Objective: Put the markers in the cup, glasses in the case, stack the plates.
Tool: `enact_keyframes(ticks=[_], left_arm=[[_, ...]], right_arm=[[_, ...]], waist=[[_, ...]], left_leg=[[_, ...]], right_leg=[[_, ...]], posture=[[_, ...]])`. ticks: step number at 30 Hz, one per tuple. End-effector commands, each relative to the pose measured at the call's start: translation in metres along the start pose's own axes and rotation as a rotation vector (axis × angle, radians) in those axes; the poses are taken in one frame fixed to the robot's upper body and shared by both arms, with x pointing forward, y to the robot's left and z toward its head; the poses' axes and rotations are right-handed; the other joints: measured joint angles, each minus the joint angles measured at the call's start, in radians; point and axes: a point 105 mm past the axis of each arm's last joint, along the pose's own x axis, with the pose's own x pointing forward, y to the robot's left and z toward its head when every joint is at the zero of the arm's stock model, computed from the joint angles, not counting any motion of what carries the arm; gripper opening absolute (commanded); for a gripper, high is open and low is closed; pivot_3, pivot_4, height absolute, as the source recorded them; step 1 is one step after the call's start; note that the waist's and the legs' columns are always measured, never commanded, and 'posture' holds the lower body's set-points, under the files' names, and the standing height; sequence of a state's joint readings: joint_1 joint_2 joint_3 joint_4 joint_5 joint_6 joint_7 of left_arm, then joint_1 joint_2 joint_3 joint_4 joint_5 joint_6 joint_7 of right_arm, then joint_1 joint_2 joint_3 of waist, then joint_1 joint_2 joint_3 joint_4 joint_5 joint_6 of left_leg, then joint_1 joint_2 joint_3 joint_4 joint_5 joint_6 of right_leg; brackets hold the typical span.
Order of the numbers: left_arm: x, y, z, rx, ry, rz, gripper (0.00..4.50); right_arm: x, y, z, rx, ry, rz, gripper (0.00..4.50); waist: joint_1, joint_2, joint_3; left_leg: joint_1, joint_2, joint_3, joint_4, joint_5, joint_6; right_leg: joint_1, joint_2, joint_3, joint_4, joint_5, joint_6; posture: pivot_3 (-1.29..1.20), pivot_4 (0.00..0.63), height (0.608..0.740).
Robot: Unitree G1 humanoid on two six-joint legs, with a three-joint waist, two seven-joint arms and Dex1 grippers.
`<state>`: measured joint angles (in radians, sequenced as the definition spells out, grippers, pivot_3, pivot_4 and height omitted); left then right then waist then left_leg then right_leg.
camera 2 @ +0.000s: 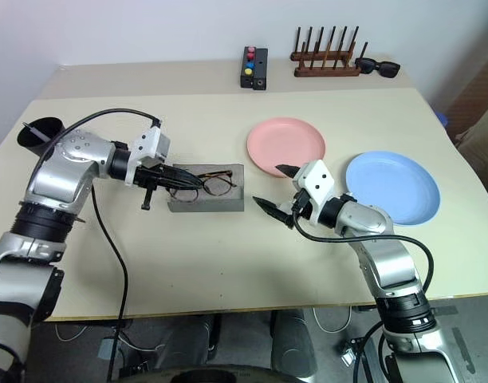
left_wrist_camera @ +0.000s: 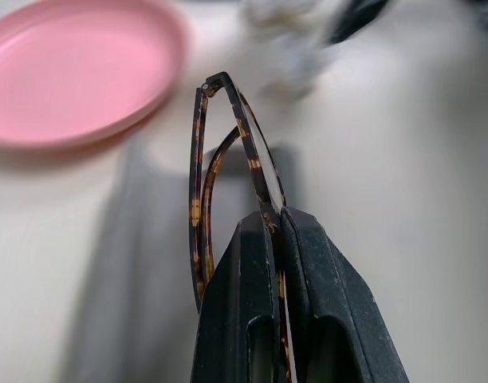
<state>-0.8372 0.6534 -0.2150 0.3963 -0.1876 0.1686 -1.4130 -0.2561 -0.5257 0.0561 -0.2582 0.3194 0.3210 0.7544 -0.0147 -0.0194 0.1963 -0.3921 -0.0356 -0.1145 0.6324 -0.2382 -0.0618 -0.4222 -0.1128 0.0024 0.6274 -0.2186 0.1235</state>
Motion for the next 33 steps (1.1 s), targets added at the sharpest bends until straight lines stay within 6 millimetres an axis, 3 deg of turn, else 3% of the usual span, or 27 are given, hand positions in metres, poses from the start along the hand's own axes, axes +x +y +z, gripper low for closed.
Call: enact_keyframes(ticks=[1,10,21,24,28,33], left_arm=[[0.004,0.01,0.002,0.07,0.018,0.032,0.05],[0.026,0.003,-0.017,0.066,0.071,-0.068,0.05],[0.032,-0.006,-0.025,0.046,0.097,-0.168,0.05],[0.031,-0.005,-0.024,0.042,0.096,-0.163,1.0],[0.029,-0.001,-0.022,0.044,0.084,-0.131,2.99],[0.025,0.007,-0.004,0.047,0.003,-0.083,2.99]], right_arm=[[-0.001,0.011,0.012,-0.02,-0.03,0.065,4.5],[-0.006,0.025,0.013,0.007,-0.013,0.113,4.5],[-0.005,0.029,0.012,0.015,-0.009,0.116,4.5],[-0.004,0.029,0.012,0.015,-0.01,0.116,4.5],[-0.003,0.03,0.012,0.016,-0.01,0.12,4.5],[-0.002,0.03,0.012,0.018,-0.01,0.125,4.5]], waist=[[0.0,0.0,0.0],[-0.002,0.0,0.0],[-0.001,0.0,0.0],[-0.002,0.0,0.0],[-0.002,0.0,0.0],[-0.002,0.0,0.0]], left_leg=[[0.0,0.0,0.0,0.0,0.0,0.0],[0.0,0.0,0.0,0.0,0.0,0.0],[0.0,0.0,0.0,0.0,0.0,0.0],[0.0,0.0,0.0,0.0,0.0,0.0],[0.0,0.0,0.0,0.0,0.0,0.0],[0.0,0.0,0.0,0.0,0.0,0.0]], right_leg=[[0.0,0.0,0.0,0.0,0.0,0.0],[0.0,0.0,0.0,0.0,0.0,0.0],[0.0,0.0,0.0,0.0,0.0,0.0],[0.0,0.0,0.0,0.0,0.0,0.0],[0.0,0.0,0.0,0.0,0.0,0.0],[0.0,0.0,0.0,0.0,0.0,0.0]], posture=[[0.0,0.15,0.734],[0.0,0.15,0.734],[0.0,0.15,0.734],[0.0,0.15,0.734],[0.0,0.15,0.734],[0.0,0.15,0.734]])
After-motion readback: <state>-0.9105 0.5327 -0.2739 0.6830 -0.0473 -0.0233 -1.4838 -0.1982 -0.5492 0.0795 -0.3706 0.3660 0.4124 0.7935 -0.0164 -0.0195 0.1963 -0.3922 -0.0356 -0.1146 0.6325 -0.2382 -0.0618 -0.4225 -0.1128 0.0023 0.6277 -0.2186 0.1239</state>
